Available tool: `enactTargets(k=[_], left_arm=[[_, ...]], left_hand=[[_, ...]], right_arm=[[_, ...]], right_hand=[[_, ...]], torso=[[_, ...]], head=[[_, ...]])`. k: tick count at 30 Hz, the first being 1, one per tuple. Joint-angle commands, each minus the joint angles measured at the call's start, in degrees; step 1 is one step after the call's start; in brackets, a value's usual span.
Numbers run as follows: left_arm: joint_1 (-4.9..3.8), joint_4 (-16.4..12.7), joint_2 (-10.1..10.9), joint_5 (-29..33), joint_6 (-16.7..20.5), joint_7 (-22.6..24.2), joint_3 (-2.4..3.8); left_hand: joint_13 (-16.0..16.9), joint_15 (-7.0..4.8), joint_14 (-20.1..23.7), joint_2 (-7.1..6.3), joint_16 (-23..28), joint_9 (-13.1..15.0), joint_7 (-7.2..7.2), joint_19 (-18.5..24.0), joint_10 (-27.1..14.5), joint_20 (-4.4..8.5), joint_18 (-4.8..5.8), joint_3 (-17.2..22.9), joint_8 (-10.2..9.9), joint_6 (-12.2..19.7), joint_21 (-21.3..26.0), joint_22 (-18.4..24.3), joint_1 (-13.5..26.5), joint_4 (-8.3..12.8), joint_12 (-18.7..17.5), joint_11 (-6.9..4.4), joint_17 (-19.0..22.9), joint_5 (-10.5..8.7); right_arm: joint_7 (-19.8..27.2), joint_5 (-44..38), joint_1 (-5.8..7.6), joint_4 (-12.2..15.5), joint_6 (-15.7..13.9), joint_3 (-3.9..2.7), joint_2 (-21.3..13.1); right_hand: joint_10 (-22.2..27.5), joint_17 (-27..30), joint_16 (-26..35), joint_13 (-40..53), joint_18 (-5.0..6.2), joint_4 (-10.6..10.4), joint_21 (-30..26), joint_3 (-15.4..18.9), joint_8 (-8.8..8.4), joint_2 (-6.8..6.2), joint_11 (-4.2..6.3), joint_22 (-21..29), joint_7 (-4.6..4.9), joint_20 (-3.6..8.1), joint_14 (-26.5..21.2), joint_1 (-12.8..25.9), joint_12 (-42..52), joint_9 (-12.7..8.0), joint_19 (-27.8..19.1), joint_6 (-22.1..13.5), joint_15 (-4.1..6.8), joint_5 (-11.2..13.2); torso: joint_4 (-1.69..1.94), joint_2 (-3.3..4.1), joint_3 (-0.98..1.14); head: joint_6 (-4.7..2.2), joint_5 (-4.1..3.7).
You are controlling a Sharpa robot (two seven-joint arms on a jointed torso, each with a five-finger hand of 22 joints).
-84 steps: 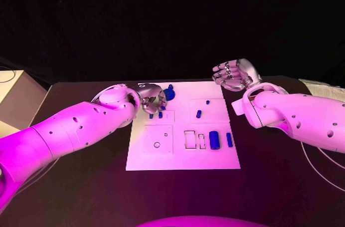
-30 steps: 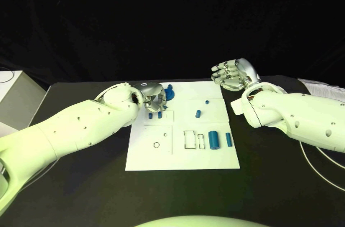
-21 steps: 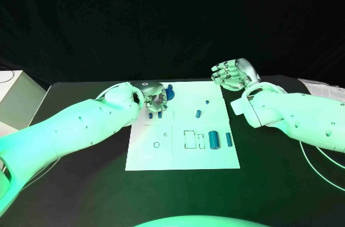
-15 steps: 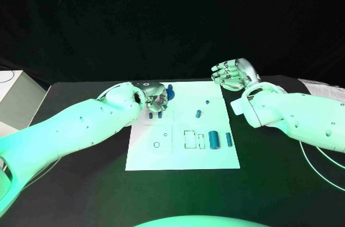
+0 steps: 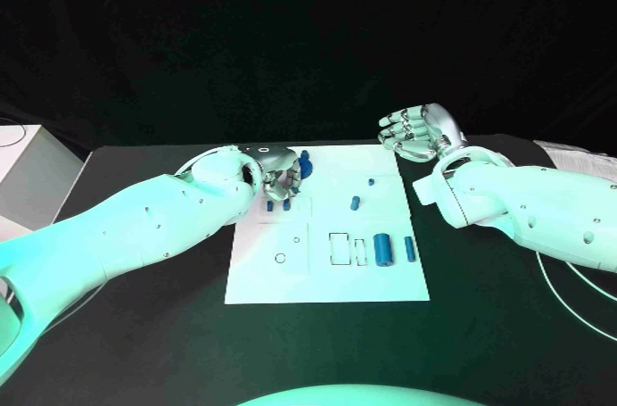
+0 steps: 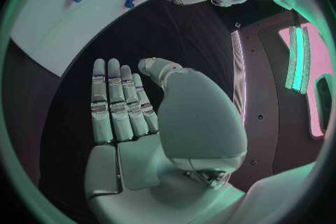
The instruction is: Assemble the parts on the task board
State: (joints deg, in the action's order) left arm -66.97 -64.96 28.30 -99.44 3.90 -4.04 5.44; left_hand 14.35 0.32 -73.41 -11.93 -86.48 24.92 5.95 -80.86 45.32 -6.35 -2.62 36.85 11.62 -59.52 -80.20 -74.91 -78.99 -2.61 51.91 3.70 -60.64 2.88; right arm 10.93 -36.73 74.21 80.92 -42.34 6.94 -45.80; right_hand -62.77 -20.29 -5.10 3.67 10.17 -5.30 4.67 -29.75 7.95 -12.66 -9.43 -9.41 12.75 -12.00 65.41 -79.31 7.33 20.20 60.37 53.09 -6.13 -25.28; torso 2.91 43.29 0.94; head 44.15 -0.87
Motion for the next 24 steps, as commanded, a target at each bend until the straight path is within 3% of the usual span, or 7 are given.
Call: enactTargets(k=[1, 8, 20, 24], left_arm=[[0.79, 0.1, -0.1, -1.0, -3.4, -0.4, -0.71], [0.78, 0.2, 0.0, -1.0, -1.5, 0.0, -0.83], [0.85, -1.0, 1.2, 4.4, 10.8, 4.5, -0.82], [0.87, -1.7, 1.9, 6.8, 13.3, 5.8, -0.79]], left_hand=[[-0.1, -0.04, -0.6, -0.04, -0.3, 0.1, 0.22, -0.1, 0.5, 0.42, -0.88, 0.4, 0.4, -0.5, 0.1, -3.6, -0.2, -0.1, -0.3, -0.01, -0.3, 0.13], [-0.3, 0.11, -0.7, -0.54, -0.3, 0.0, 0.20, 0.0, 0.9, 0.35, -0.90, 0.5, 0.3, -0.6, 0.2, -3.5, 1.0, -0.6, -0.7, 0.16, -0.3, 0.12], [-0.4, 0.12, -1.0, -0.70, -0.4, 0.0, 0.19, -0.3, 1.5, 0.32, -0.84, 1.0, 0.4, -0.9, 0.0, -3.7, 1.4, -0.8, -0.7, 0.16, -0.6, 0.18], [-0.4, 0.09, -1.7, -0.63, -0.5, 0.0, 0.34, -0.7, 1.7, 0.32, -0.67, 1.3, 0.4, -1.1, -0.5, -4.3, 1.5, -0.8, -0.8, 0.12, -1.8, 0.19]], right_arm=[[0.7, -0.2, -0.02, 0.1, 0.4, -0.02, 0.0], [0.8, -0.2, -0.02, 0.2, 0.3, -0.02, -0.1], [1.1, -0.2, -0.02, 0.2, -0.1, -0.02, -0.2], [1.2, -0.1, -0.02, 0.2, -0.2, -0.02, -0.2]], right_hand=[[-0.1, 0.1, 0.4, -0.1, 0.20, 0.2, 0.1, 0.0, -0.11, 0.03, 0.39, 0.0, -0.01, -0.01, 0.5, 0.4, -0.2, 0.0, 0.4, 0.5, 0.05, 0.3], [-0.1, 0.1, 0.4, -0.1, 0.20, 0.2, 0.1, 0.0, -0.11, 0.03, 0.39, 0.0, -0.01, -0.01, 0.5, 0.4, -0.2, 0.0, 0.4, 0.5, 0.05, 0.3], [-0.1, 0.1, 0.4, -0.1, 0.20, 0.2, 0.1, 0.0, -0.12, 0.03, 0.38, 0.1, -0.01, -0.02, 0.5, 0.5, -0.2, 0.0, 0.4, 0.6, 0.04, 0.3], [-0.1, 0.1, 0.4, -0.1, 0.19, 0.2, 0.1, 0.0, -0.13, 0.02, 0.37, 0.1, 0.00, -0.02, 0.5, 0.5, -0.2, 0.0, 0.4, 0.5, 0.03, 0.3]], torso=[[0.03, 0.00, 0.01], [0.01, 0.02, 0.05], [-0.07, 0.01, 0.02], [-0.08, -0.02, 0.02]], head=[[-0.07, -0.01], [-0.11, 0.06], [-0.48, 0.26], [-0.58, 0.30]])
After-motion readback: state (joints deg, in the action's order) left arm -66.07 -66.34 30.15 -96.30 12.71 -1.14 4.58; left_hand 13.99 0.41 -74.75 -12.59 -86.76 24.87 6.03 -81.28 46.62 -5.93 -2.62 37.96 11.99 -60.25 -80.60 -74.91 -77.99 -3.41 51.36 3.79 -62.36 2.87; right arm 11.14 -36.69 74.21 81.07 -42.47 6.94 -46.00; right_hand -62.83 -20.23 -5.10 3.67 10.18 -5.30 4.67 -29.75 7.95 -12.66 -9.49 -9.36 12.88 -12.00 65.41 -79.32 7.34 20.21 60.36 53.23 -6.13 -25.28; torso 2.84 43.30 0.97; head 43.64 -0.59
